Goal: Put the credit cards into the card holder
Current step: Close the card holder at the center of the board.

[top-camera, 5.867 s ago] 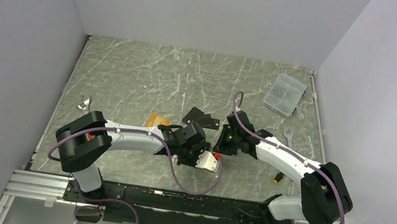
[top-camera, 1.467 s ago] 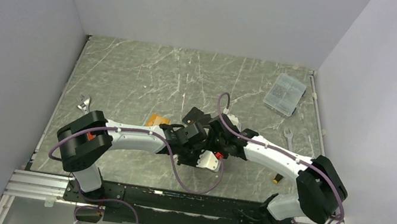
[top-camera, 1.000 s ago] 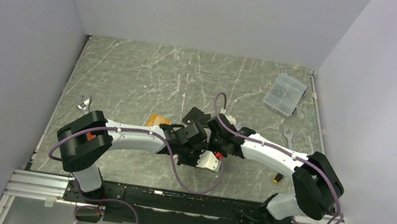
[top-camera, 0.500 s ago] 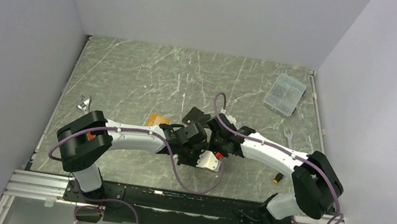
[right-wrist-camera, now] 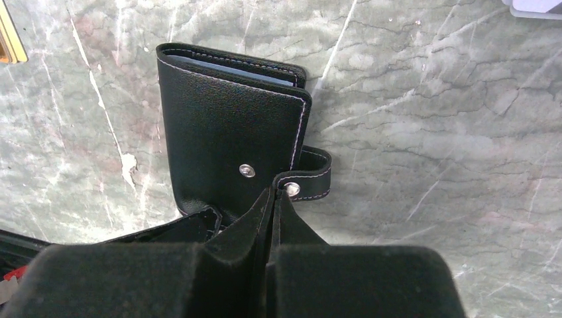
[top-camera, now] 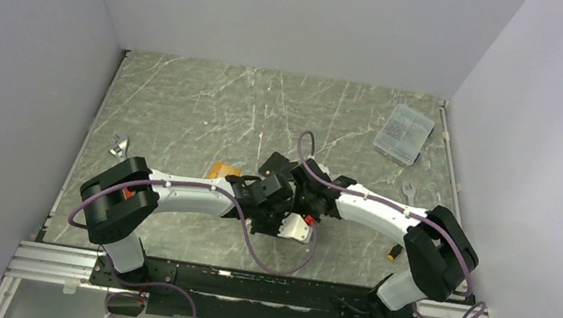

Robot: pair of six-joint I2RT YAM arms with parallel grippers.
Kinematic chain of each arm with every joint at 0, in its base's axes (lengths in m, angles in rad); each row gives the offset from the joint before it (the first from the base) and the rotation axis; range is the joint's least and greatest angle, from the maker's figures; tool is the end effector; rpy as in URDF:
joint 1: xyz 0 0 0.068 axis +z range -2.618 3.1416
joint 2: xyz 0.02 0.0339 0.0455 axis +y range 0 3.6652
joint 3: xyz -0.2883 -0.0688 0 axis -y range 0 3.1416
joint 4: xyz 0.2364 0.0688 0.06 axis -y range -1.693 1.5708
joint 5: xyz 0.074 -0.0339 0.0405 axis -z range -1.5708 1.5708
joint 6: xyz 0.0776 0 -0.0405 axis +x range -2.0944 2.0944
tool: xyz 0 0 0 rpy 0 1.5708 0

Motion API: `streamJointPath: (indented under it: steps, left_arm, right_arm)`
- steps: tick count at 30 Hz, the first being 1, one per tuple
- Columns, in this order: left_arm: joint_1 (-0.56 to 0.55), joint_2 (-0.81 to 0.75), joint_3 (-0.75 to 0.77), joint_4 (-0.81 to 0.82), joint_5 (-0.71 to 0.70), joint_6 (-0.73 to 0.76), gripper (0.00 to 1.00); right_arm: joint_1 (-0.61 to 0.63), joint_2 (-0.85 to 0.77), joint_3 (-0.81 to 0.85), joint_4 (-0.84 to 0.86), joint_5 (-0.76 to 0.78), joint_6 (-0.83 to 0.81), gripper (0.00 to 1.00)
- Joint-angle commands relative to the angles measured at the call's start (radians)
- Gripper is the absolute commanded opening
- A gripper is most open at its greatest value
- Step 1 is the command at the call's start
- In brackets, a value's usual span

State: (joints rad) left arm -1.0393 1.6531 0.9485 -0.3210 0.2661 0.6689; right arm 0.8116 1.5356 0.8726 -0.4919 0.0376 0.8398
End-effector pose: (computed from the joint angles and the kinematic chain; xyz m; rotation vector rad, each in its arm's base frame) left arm 0.1547 -0.3033 0.1661 2.0353 1.6435 -0.4785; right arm 0.2047 0.2115 0.1648 0.0507 2.8047 0.3993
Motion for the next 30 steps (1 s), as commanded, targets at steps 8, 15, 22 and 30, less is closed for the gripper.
streamJointPath:
  steps: [8,15,22,30]
  left_arm:
    - [0.002,0.018,-0.025,-0.054,-0.040,0.001,0.06]
    - [-0.007,0.027,-0.019,-0.057,-0.045,0.004,0.06]
    - [-0.012,0.026,-0.018,-0.059,-0.051,0.003,0.05]
    - [-0.012,0.024,-0.022,-0.052,-0.053,0.004,0.05]
  right_arm:
    - [-0.034,-0.015,0.012,0.157,-0.138,0.056,0.00]
    - [-0.065,-0.097,-0.007,0.126,-0.131,0.046,0.00]
    - [-0.067,-0.041,-0.010,0.167,-0.175,0.050,0.00]
    - [-0.068,-0.006,-0.014,0.200,-0.189,0.057,0.00]
